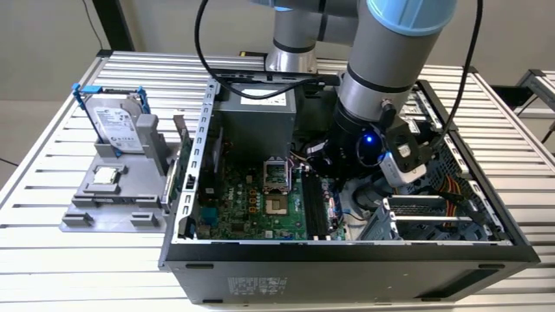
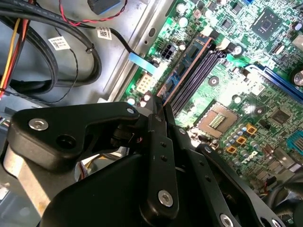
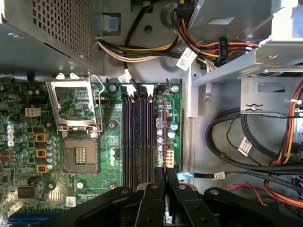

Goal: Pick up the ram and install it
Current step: 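Insert the ram into the slot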

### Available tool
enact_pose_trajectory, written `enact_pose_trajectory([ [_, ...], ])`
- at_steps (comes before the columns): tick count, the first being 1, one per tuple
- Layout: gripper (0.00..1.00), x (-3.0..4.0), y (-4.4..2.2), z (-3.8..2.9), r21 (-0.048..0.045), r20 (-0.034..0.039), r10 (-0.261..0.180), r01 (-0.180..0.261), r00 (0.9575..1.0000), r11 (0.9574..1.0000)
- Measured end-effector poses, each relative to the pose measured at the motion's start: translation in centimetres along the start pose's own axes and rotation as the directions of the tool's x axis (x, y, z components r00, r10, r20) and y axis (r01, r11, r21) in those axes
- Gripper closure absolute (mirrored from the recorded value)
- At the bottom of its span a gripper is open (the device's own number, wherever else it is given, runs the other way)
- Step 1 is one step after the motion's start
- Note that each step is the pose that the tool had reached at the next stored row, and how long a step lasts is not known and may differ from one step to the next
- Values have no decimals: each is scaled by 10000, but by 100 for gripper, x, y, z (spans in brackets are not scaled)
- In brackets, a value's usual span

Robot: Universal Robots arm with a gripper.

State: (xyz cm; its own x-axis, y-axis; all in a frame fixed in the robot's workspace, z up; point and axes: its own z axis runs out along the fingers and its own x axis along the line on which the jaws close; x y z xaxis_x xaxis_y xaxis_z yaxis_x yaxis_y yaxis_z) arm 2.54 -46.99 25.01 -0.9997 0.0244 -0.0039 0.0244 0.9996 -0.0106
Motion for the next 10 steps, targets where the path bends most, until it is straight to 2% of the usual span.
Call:
enact_pose_trajectory([
  [10,100,25,-1,38,3,-1,0,0,10000,10000],
])
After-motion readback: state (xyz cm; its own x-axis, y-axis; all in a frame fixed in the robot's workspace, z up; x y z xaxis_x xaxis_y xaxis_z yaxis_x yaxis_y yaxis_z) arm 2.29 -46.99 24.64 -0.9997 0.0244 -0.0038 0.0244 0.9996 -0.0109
